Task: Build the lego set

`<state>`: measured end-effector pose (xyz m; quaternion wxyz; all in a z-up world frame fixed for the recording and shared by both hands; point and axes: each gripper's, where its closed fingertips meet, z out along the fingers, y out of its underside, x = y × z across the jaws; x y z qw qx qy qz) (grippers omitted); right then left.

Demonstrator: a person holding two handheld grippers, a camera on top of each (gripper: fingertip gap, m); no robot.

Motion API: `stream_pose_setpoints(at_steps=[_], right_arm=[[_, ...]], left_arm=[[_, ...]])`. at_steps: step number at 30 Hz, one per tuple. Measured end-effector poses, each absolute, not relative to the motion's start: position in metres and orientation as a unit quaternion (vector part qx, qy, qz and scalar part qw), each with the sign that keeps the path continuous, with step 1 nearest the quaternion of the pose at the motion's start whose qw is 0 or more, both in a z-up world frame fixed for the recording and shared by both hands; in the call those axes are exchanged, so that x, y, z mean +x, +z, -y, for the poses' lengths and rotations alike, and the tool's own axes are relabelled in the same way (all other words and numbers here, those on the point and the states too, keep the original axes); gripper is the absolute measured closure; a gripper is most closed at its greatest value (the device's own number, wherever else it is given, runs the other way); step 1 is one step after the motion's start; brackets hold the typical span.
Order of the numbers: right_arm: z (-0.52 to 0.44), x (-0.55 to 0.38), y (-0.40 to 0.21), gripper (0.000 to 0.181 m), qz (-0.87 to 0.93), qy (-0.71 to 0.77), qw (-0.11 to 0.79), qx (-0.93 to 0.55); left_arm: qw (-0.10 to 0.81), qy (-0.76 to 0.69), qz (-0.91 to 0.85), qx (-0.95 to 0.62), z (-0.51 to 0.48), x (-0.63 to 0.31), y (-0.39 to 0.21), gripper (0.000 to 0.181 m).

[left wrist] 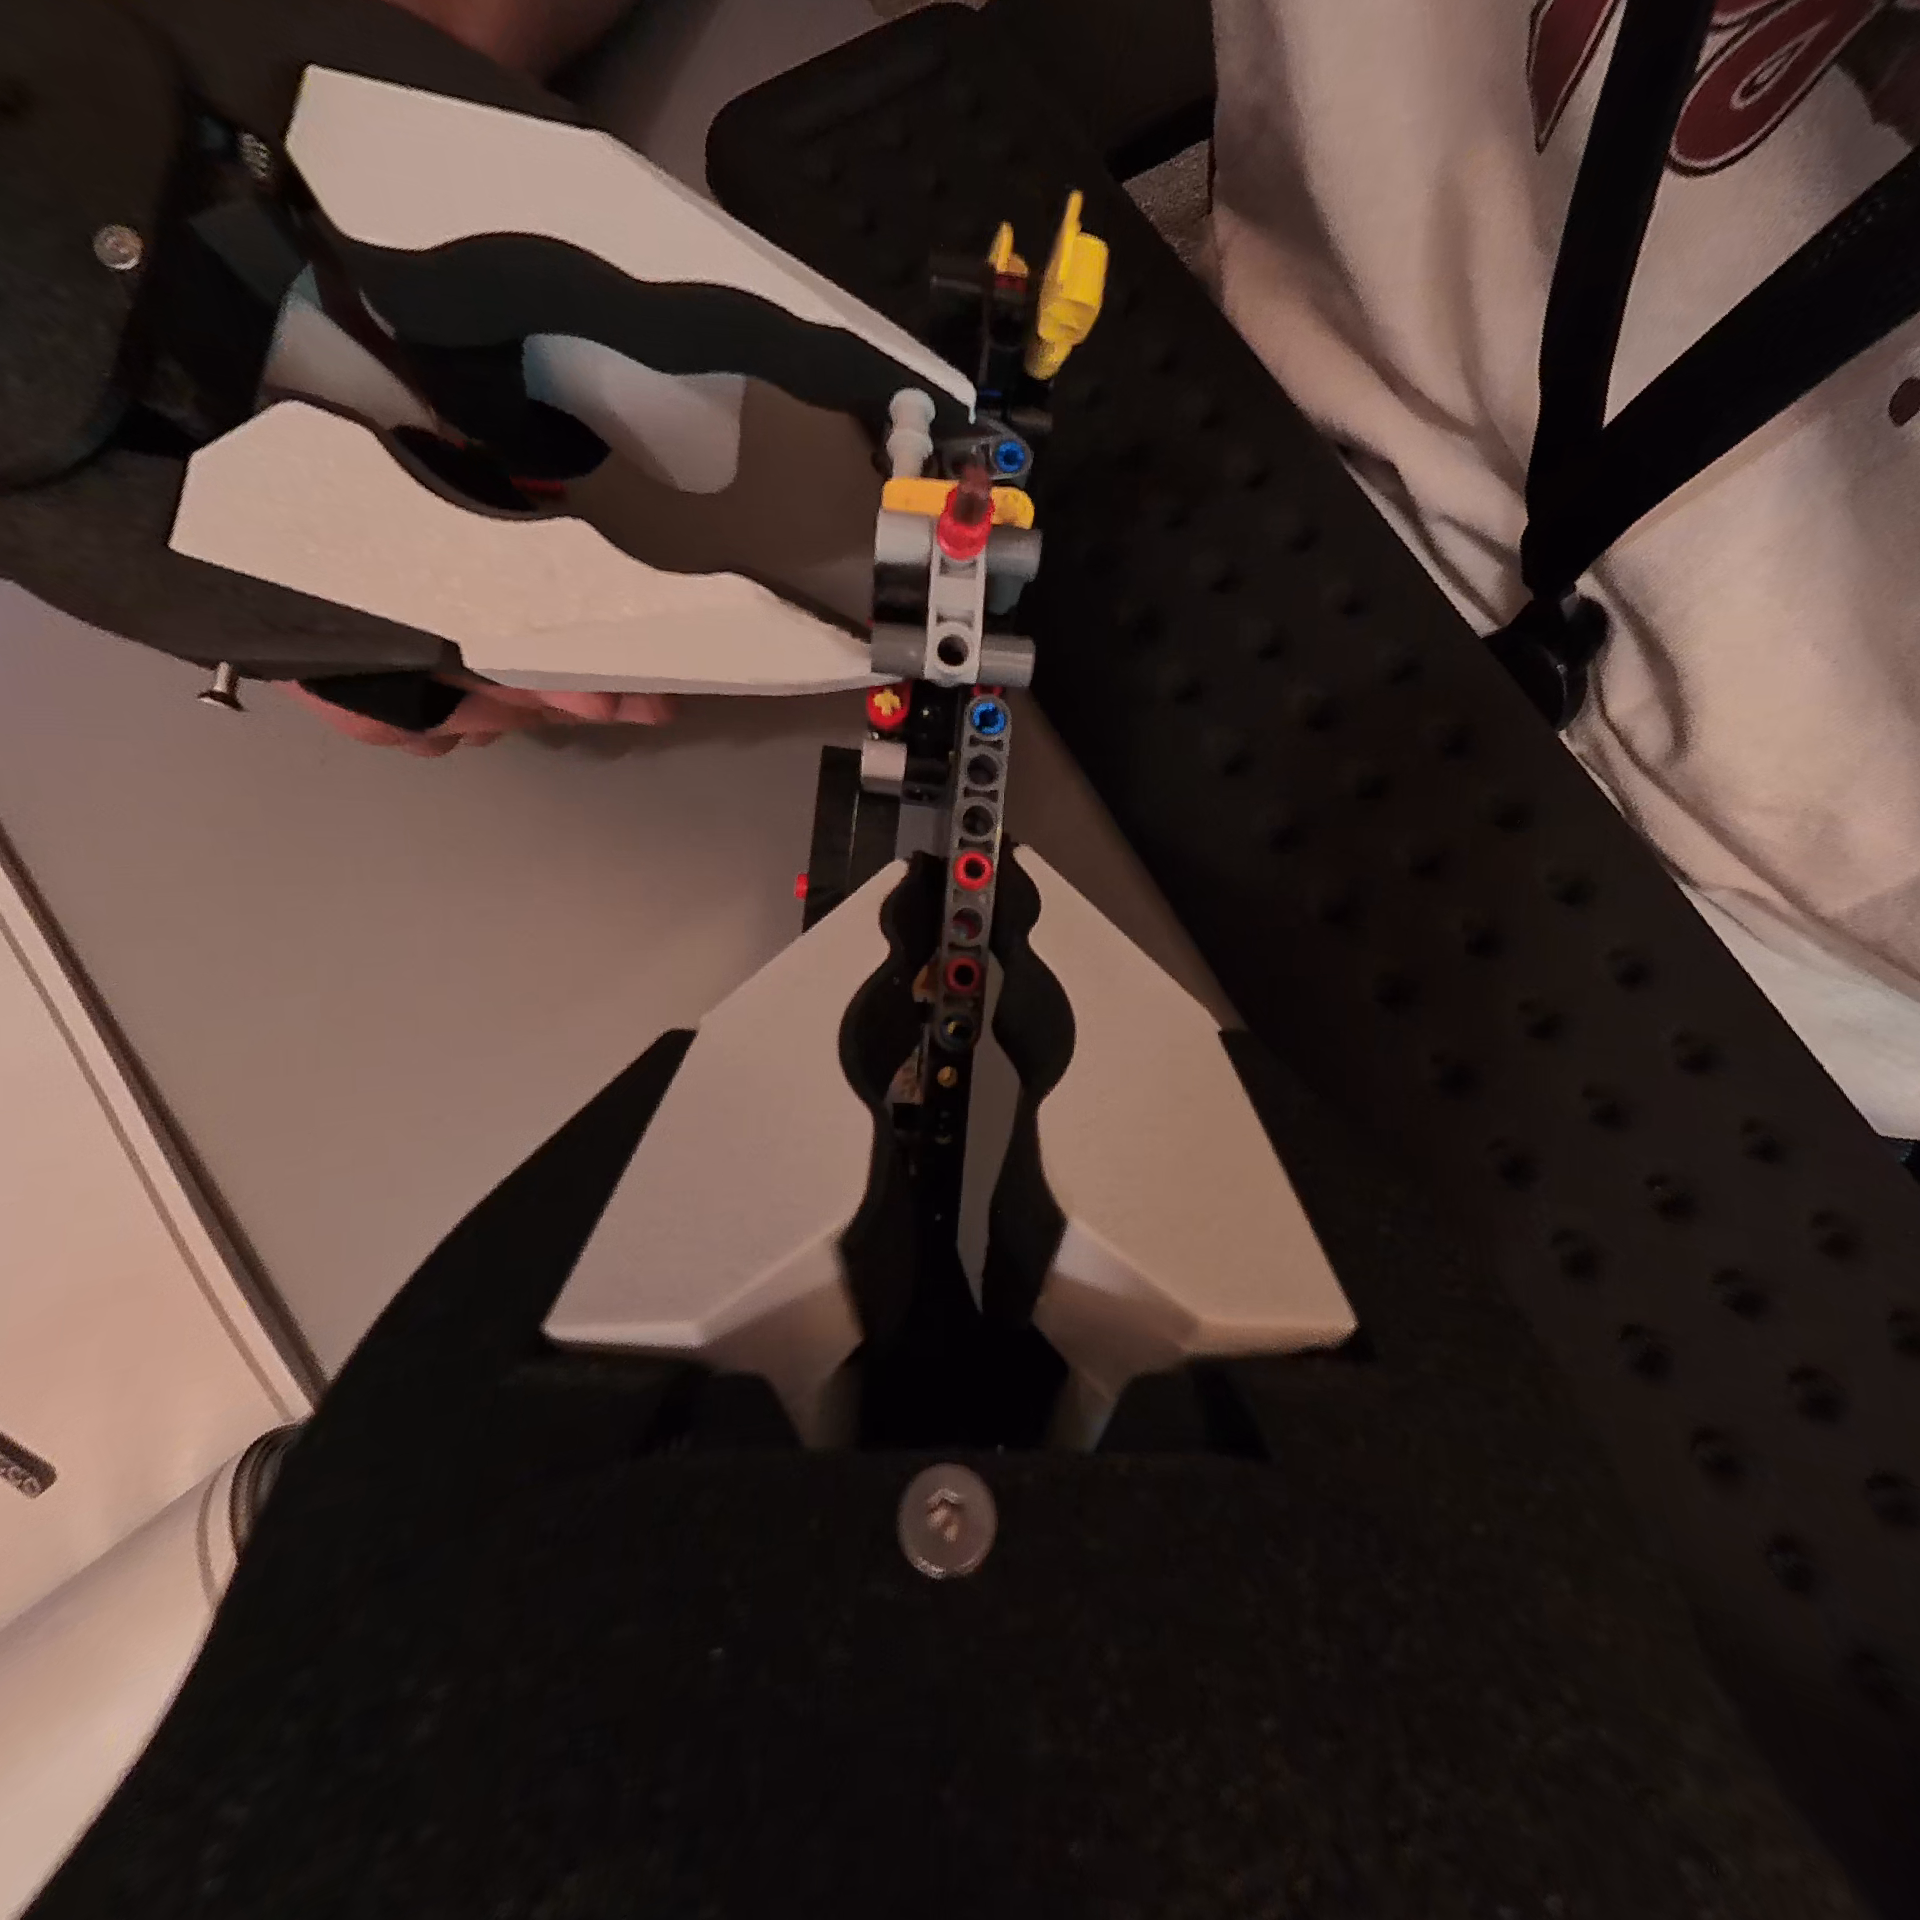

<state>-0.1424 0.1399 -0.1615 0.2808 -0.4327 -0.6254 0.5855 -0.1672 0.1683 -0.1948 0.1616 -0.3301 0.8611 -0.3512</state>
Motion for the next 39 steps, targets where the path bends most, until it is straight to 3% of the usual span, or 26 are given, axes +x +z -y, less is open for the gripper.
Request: stream_pose_setpoints(at_steps=[15,23,30,33,36,39], right_arm=[[-0.144,-0.140,-0.160,0.142,0.607,0.597,0.280,-0.444],[-0.170,-0.113,-0.160,0.151,0.585,0.514,0.317,-0.541],[-0.186,-0.098,-0.158,0.135,0.552,0.349,0.406,-0.639],[-0.177,-0.106,-0.154,0.132,0.599,0.322,0.424,-0.598],[-0.174,-0.112,-0.157,0.128,0.628,0.347,0.355,-0.600],[-0.158,-0.120,-0.141,0.129,0.582,0.498,0.251,-0.592]], left_arm=[[0.162,-0.351,-0.857,-0.340,-0.171,-0.166,-0.195,0.175],[0.189,-0.337,-0.827,-0.408,-0.186,-0.152,-0.194,0.174],[0.156,-0.350,-0.824,-0.418,-0.188,-0.148,-0.194,0.174],[0.140,-0.358,-0.838,-0.387,-0.181,-0.152,-0.195,0.174],[0.139,-0.363,-0.845,-0.367,-0.180,-0.153,-0.194,0.174],[0.133,-0.366,-0.851,-0.352,-0.176,-0.157,-0.194,0.174]])
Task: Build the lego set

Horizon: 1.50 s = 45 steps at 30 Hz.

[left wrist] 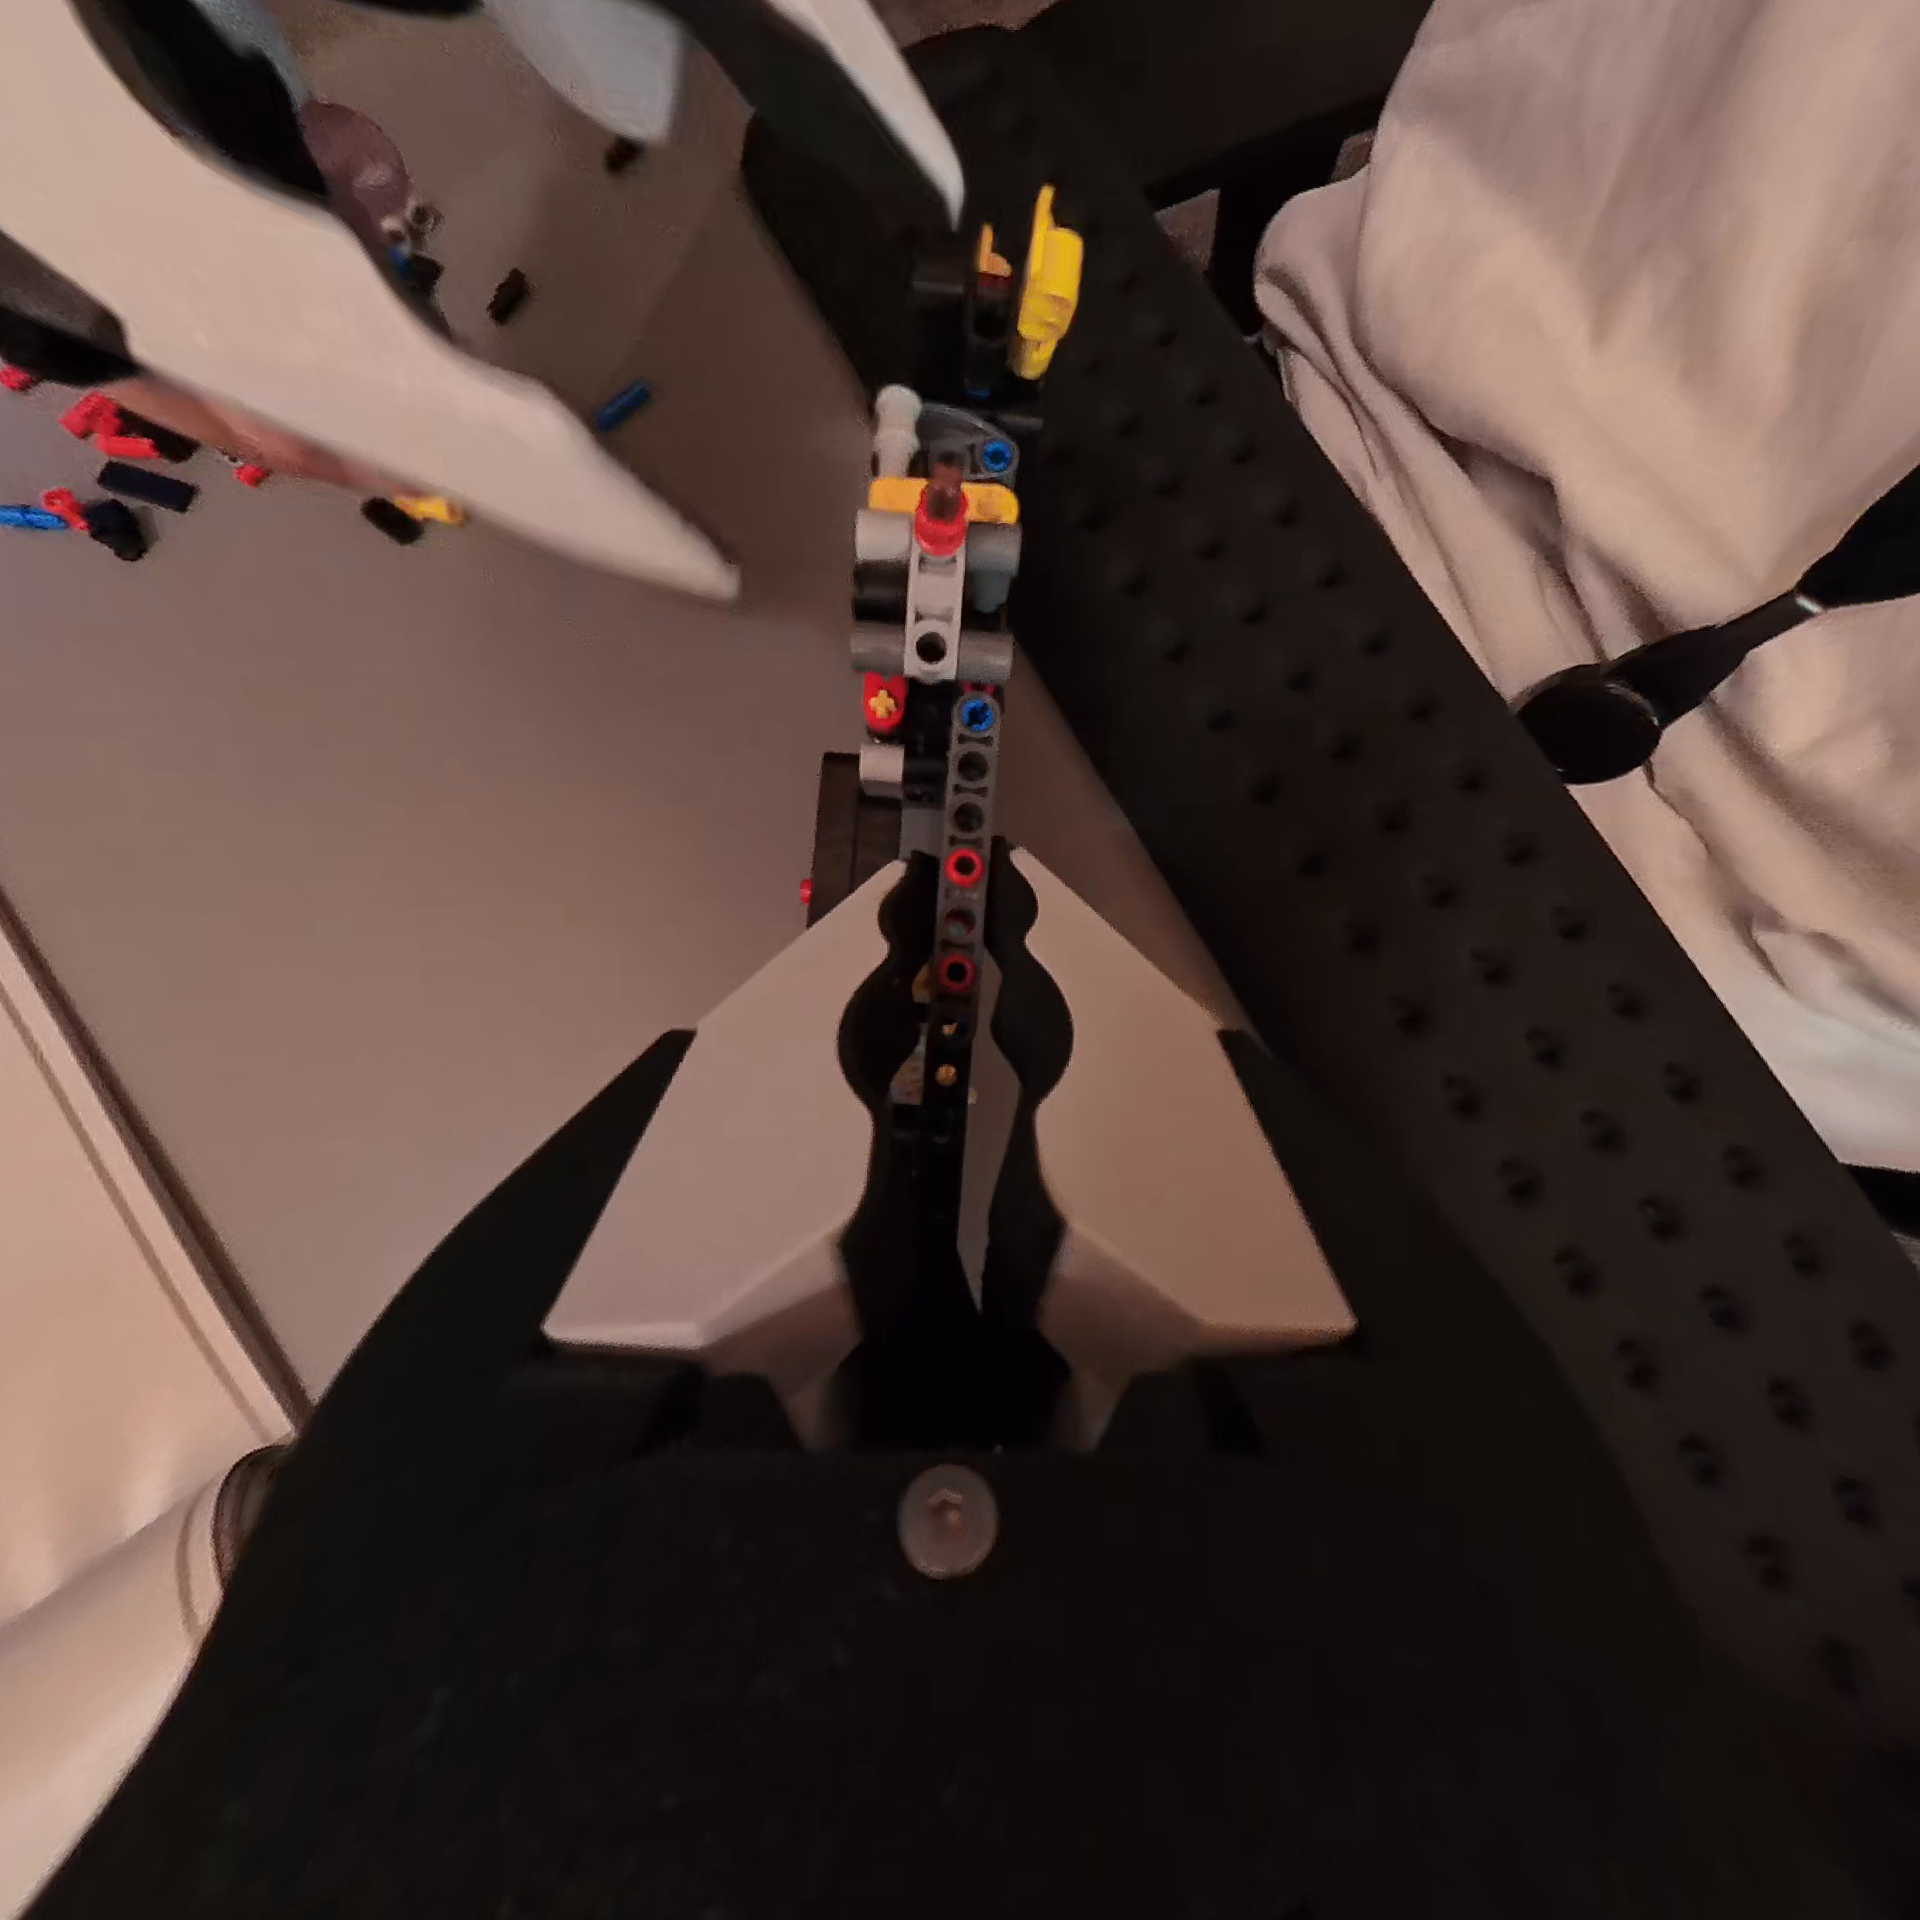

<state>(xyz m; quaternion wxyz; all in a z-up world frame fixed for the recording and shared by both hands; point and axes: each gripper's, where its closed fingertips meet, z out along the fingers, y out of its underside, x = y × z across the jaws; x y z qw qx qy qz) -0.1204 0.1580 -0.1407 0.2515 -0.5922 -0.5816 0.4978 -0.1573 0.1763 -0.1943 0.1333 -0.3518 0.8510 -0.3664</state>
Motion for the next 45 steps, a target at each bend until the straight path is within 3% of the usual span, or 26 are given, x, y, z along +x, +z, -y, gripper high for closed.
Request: stream_pose_setpoints(at_steps=[1,6,14,22,28,39,45], right_arm=[[-0.157,-0.121,-0.127,0.139,0.557,0.549,0.244,-0.573],[-0.176,-0.120,-0.105,0.139,0.470,0.580,0.310,-0.589],[-0.180,-0.080,-0.081,0.137,0.327,0.278,0.570,-0.701],[-0.155,-0.080,-0.124,0.132,0.246,0.205,0.551,-0.771],[-0.162,-0.087,-0.138,0.141,0.233,0.096,0.556,-0.792],[-0.157,-0.059,-0.147,0.141,0.152,0.137,0.564,-0.800],[-0.159,-0.039,-0.113,0.135,0.087,0.199,0.626,-0.749]], left_arm=[[0.133,-0.366,-0.852,-0.350,-0.176,-0.158,-0.194,0.174],[0.137,-0.366,-0.836,-0.385,-0.184,-0.149,-0.194,0.174],[0.127,-0.373,-0.804,-0.446,-0.197,-0.136,-0.195,0.174],[0.143,-0.365,-0.805,-0.446,-0.196,-0.136,-0.195,0.174],[0.169,-0.355,-0.800,-0.453,-0.199,-0.135,-0.195,0.173],[0.156,-0.353,-0.795,-0.467,-0.200,-0.136,-0.194,0.175],[0.168,-0.477,-0.705,-0.497,-0.208,-0.134,-0.144,0.175]])
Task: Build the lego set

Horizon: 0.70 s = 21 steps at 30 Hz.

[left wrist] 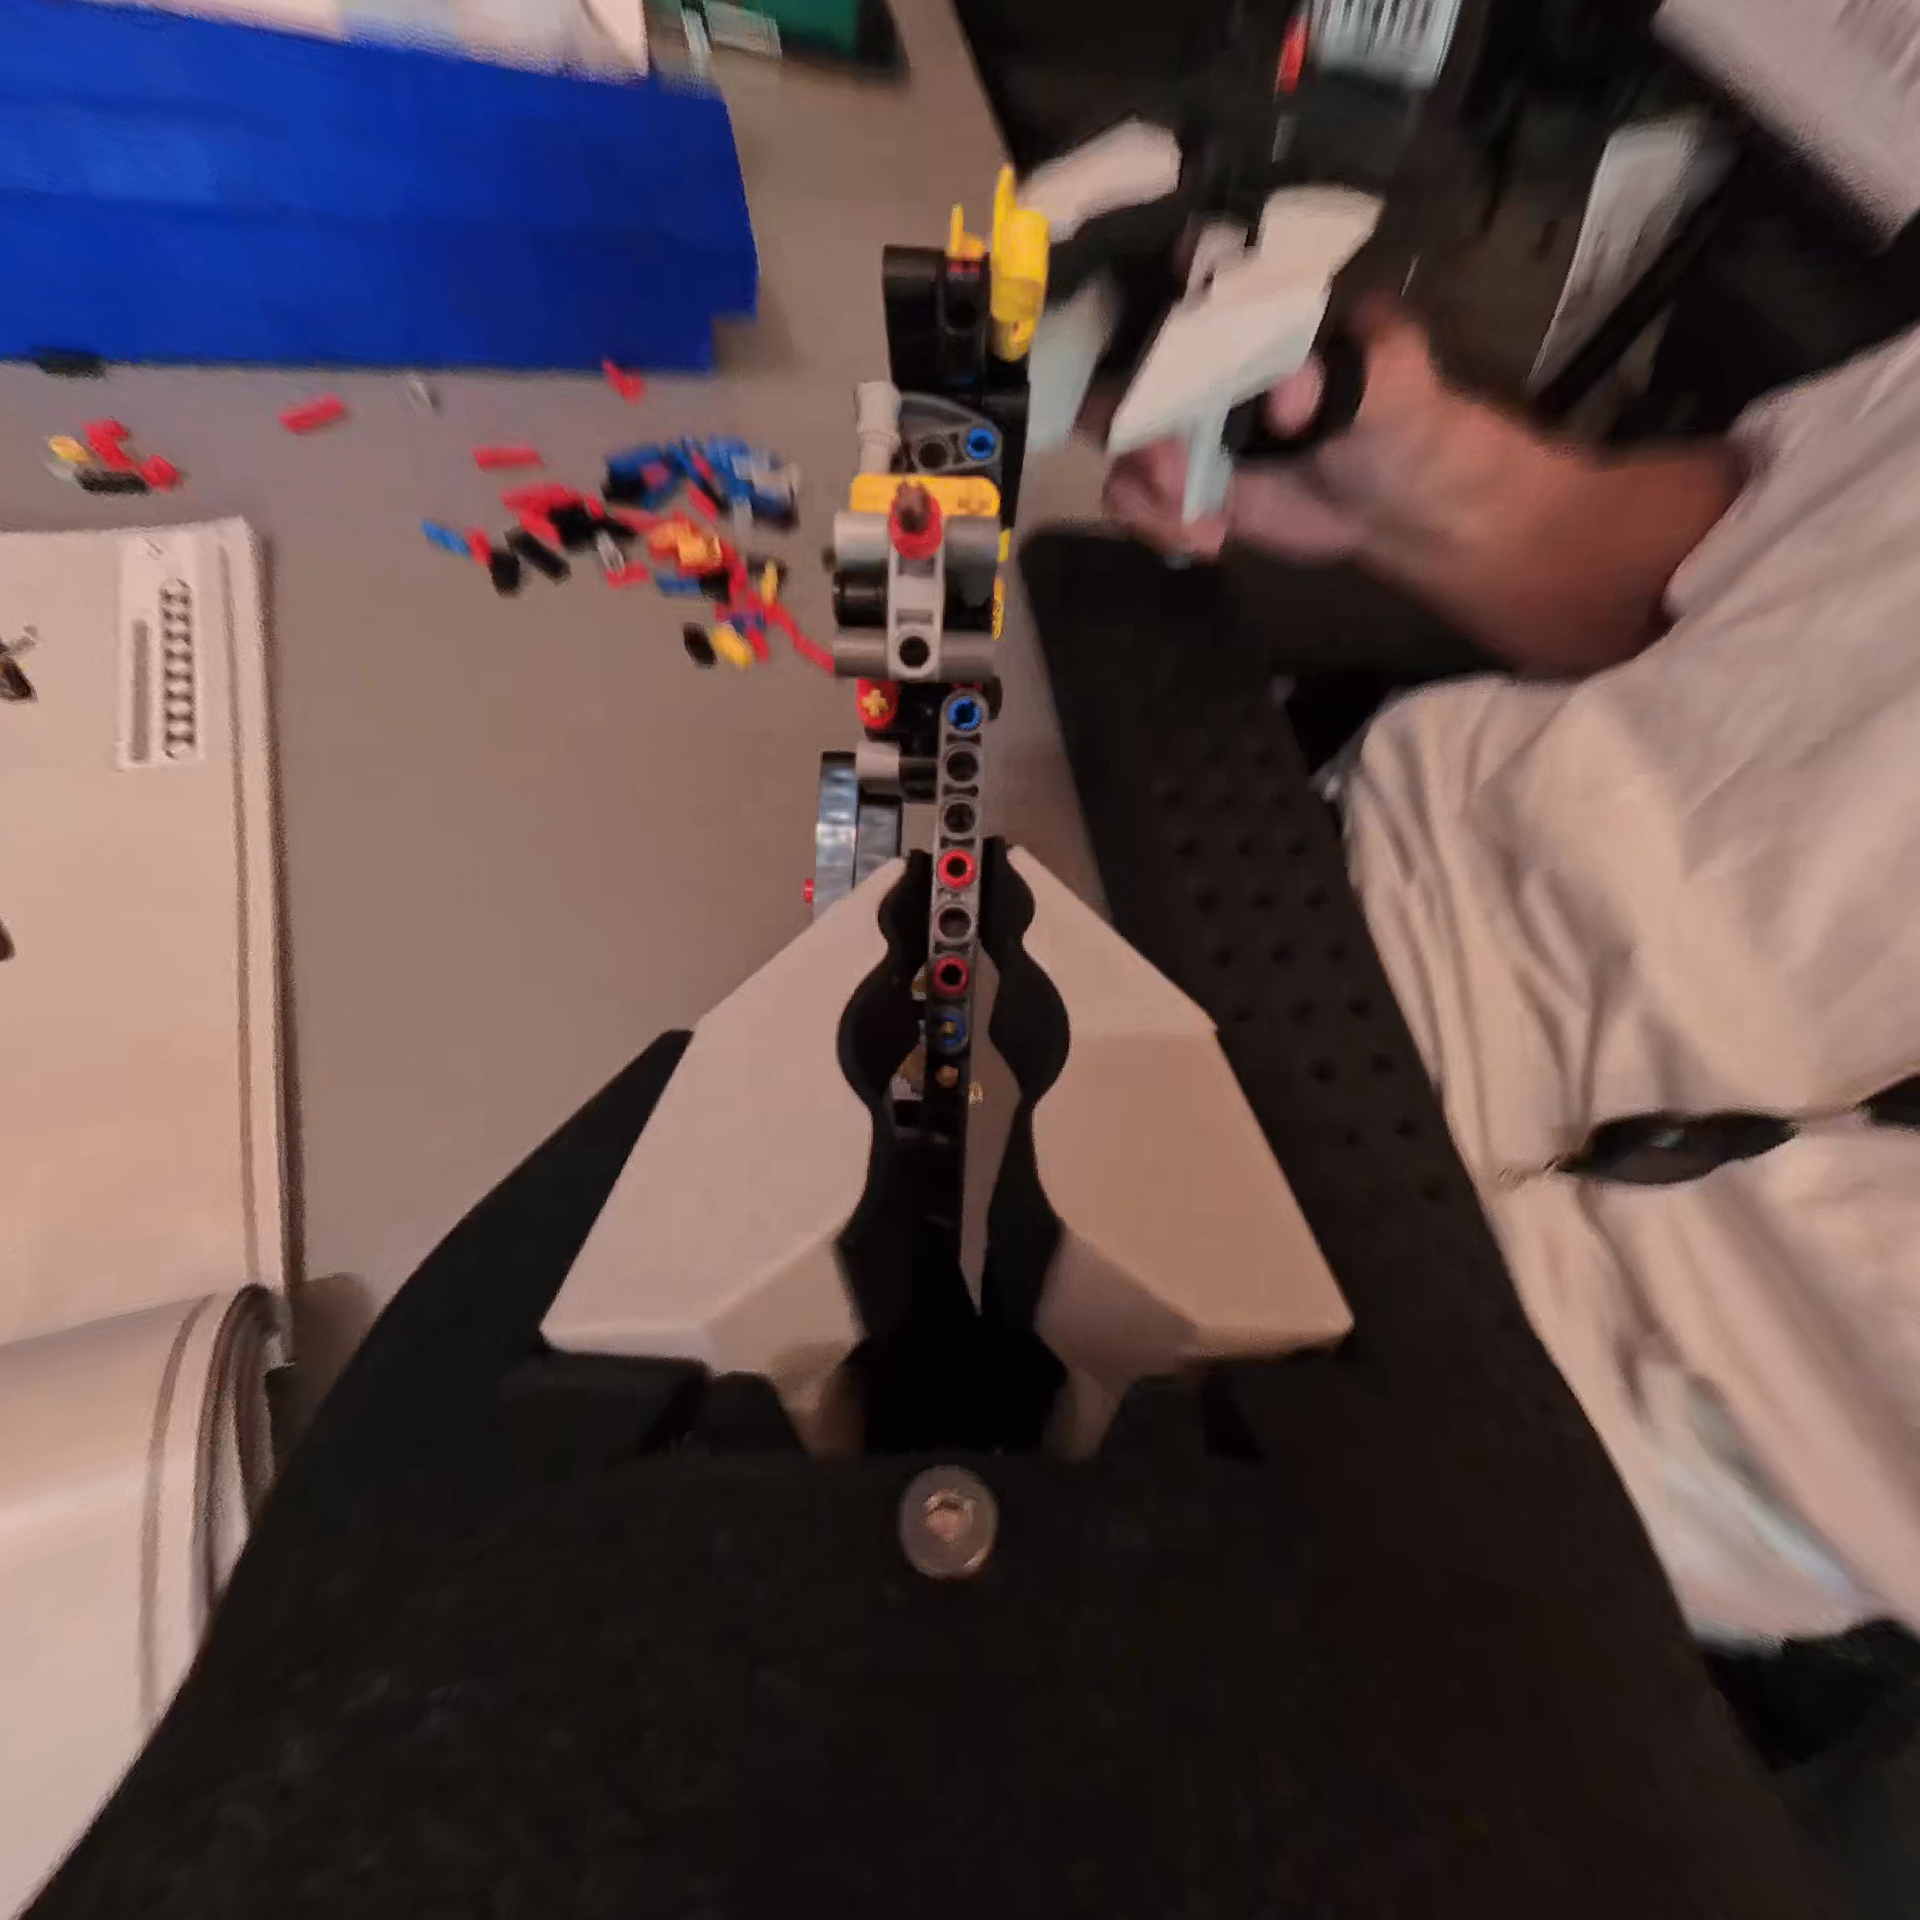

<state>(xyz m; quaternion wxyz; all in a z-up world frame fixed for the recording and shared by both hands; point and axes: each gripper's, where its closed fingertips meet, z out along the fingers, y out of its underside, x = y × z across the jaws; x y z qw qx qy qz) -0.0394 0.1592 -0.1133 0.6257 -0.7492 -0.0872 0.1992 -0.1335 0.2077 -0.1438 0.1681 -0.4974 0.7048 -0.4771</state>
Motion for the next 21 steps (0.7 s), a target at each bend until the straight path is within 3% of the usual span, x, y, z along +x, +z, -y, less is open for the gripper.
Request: stream_pose_setpoints(at_steps=[6,10,16,21], right_arm=[[-0.174,-0.056,-0.069,0.133,0.049,0.195,0.697,-0.688],[-0.191,-0.073,-0.045,0.133,0.028,0.174,0.727,-0.663],[-0.217,-0.088,-0.030,0.126,0.034,0.151,0.729,-0.667],[-0.237,-0.096,-0.022,0.117,0.023,0.166,0.729,-0.663]], left_arm=[[0.220,-0.672,-0.491,-0.509,-0.235,-0.130,-0.065,0.175],[0.255,-0.752,-0.368,-0.484,-0.253,-0.135,-0.046,0.175],[0.311,-0.755,-0.323,-0.479,-0.259,-0.132,-0.050,0.175],[0.407,-0.673,-0.362,-0.501,-0.253,-0.119,-0.059,0.174]])
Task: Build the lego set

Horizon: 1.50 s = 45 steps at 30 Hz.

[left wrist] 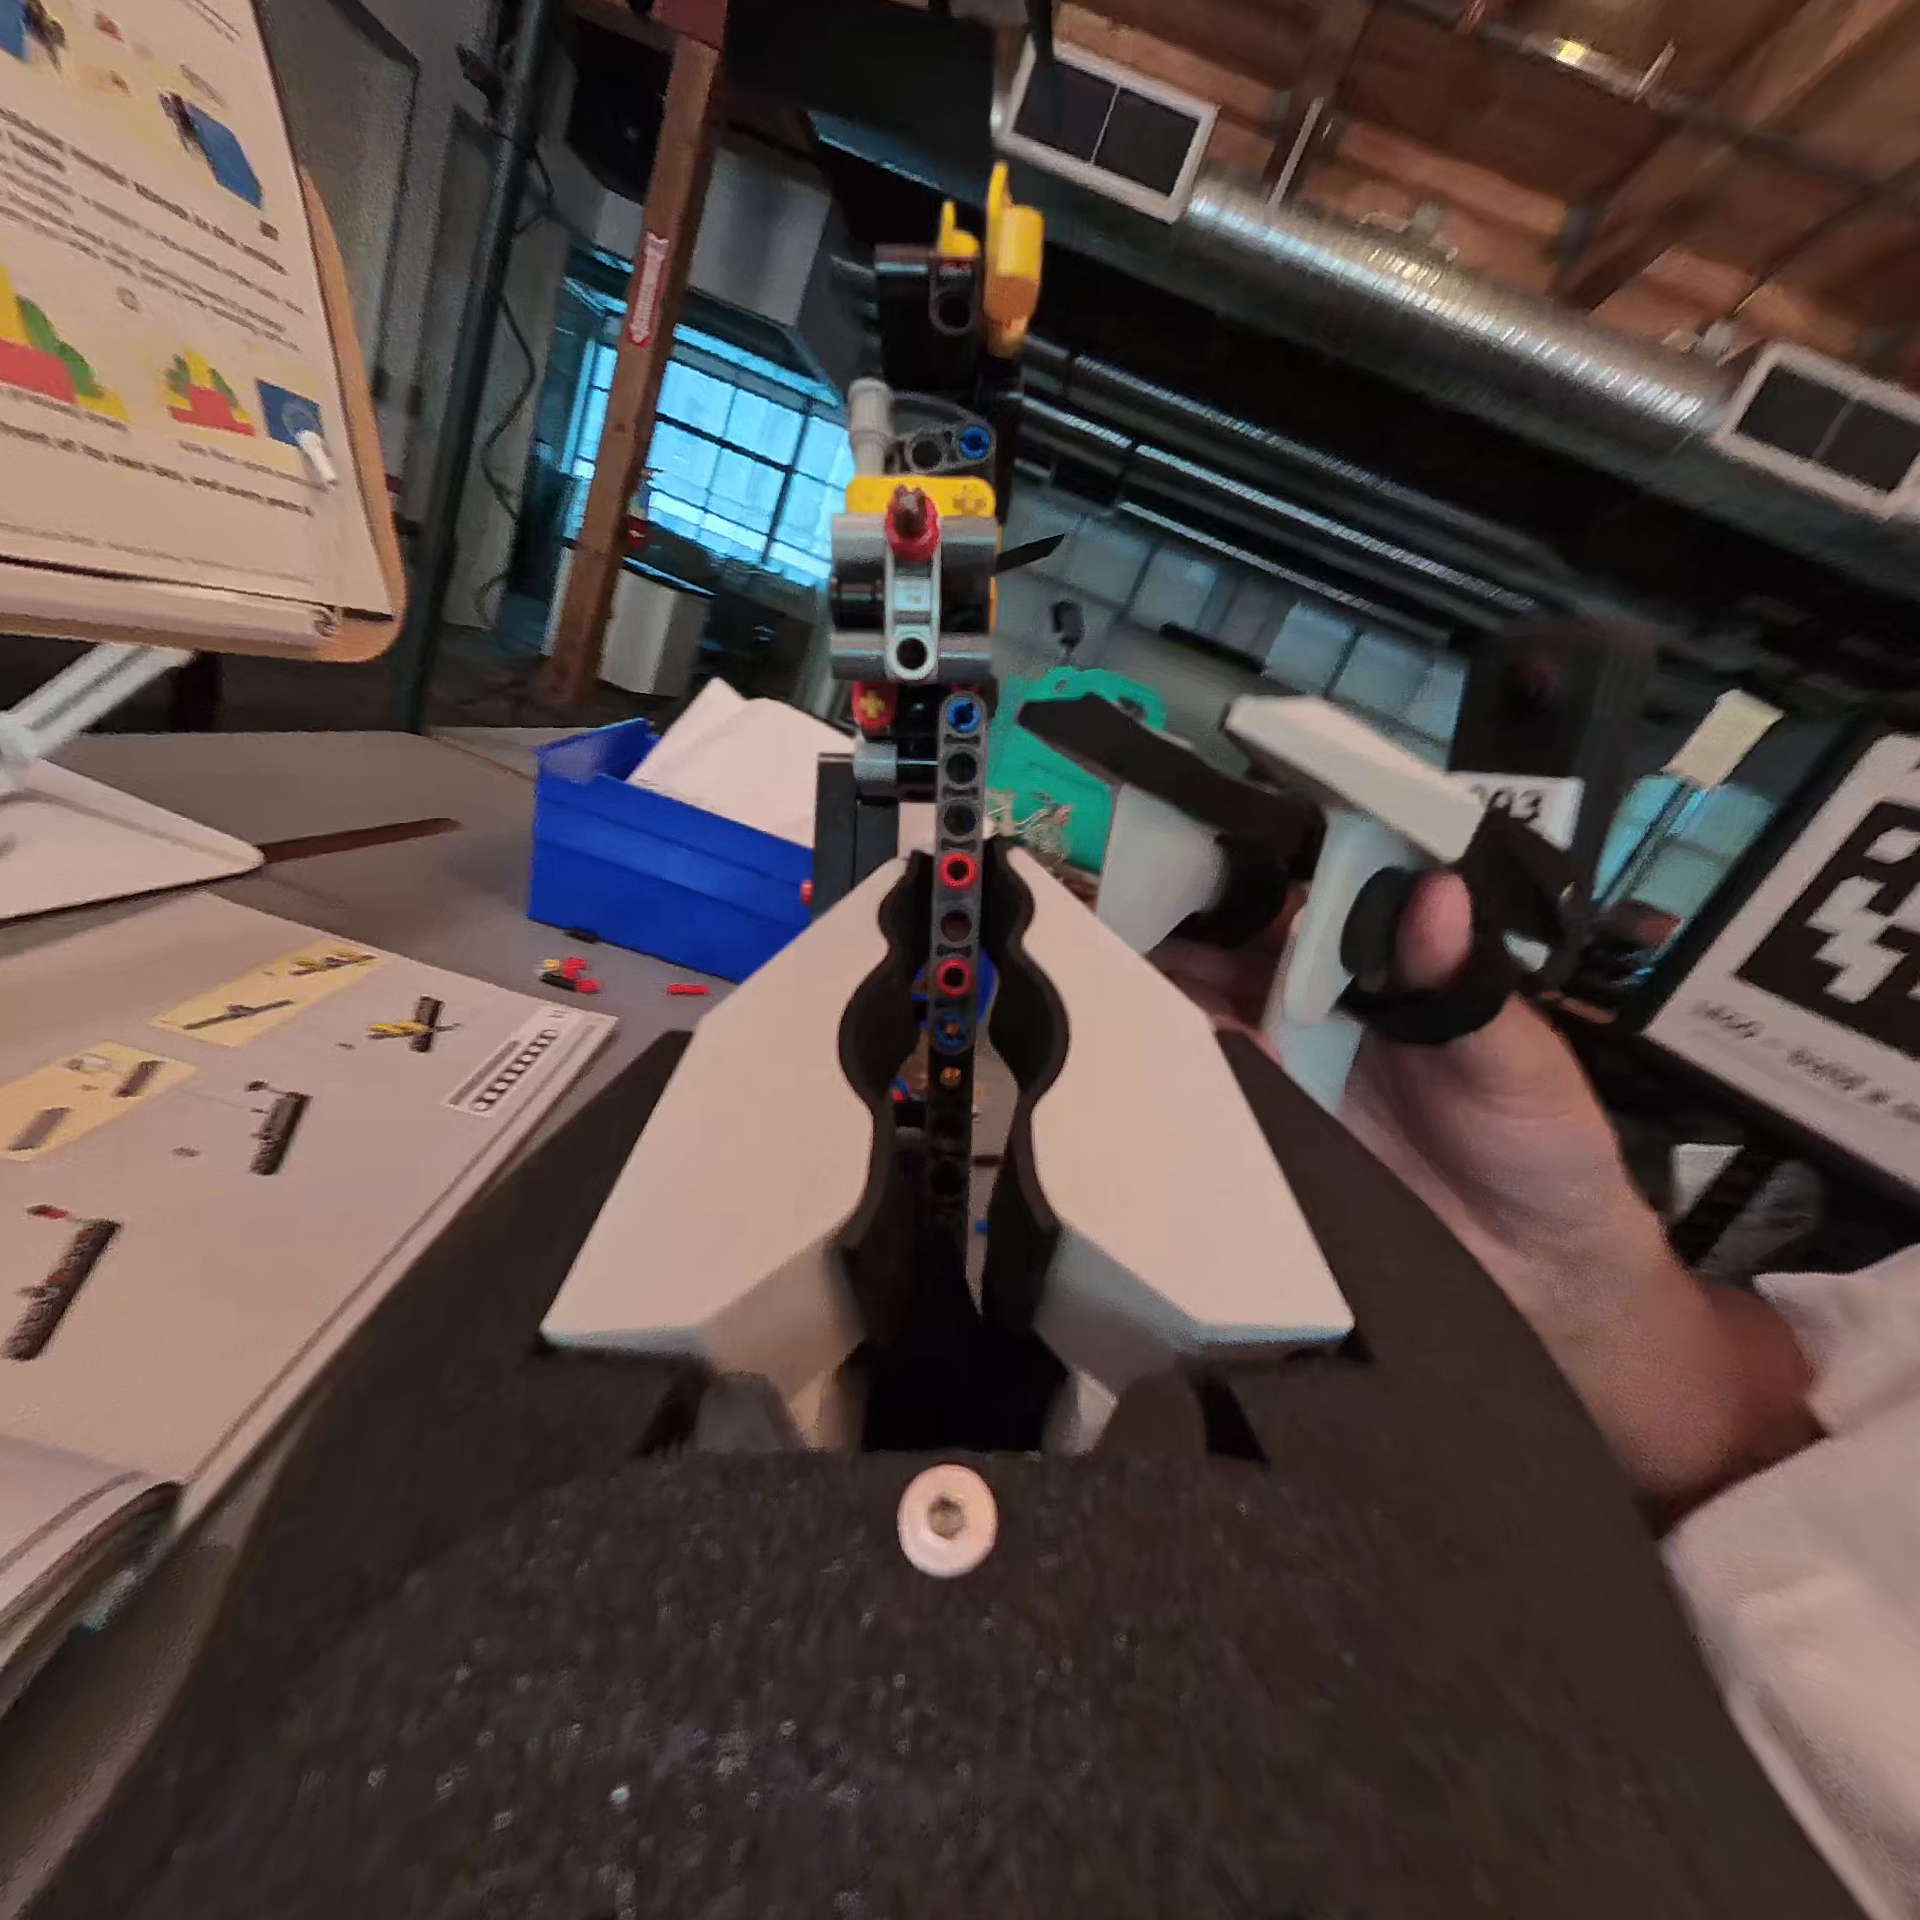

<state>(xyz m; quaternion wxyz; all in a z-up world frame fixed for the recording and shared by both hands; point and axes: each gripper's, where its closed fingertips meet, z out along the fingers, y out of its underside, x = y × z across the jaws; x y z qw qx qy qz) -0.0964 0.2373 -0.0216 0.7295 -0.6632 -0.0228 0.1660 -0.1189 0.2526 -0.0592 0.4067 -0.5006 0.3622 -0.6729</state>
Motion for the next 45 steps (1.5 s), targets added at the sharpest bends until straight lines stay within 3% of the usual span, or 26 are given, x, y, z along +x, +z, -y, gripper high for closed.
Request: stream_pose_setpoints(at_steps=[6,16,18,21,35,45], right_arm=[[-0.255,-0.090,-0.018,0.114,-0.018,0.182,0.733,-0.655],[-0.264,-0.079,-0.040,0.098,-0.063,0.276,0.698,-0.658],[-0.262,-0.077,-0.038,0.105,-0.071,0.302,0.704,-0.639],[-0.260,-0.073,-0.042,0.114,-0.064,0.311,0.700,-0.639],[-0.261,-0.064,-0.056,0.109,-0.024,0.261,0.719,-0.644],[-0.263,-0.065,-0.064,0.110,-0.030,0.315,0.700,-0.640]], left_arm=[[0.507,-0.543,-0.421,-0.519,-0.246,-0.107,-0.075,0.174],[0.563,-0.447,-0.453,-0.527,-0.245,-0.100,-0.089,0.175],[0.575,-0.432,-0.457,-0.524,-0.243,-0.099,-0.090,0.175],[0.574,-0.426,-0.464,-0.524,-0.242,-0.098,-0.093,0.174],[0.603,-0.356,-0.489,-0.520,-0.243,-0.094,-0.106,0.175],[0.614,-0.325,-0.494,-0.523,-0.246,-0.094,-0.113,0.175]])
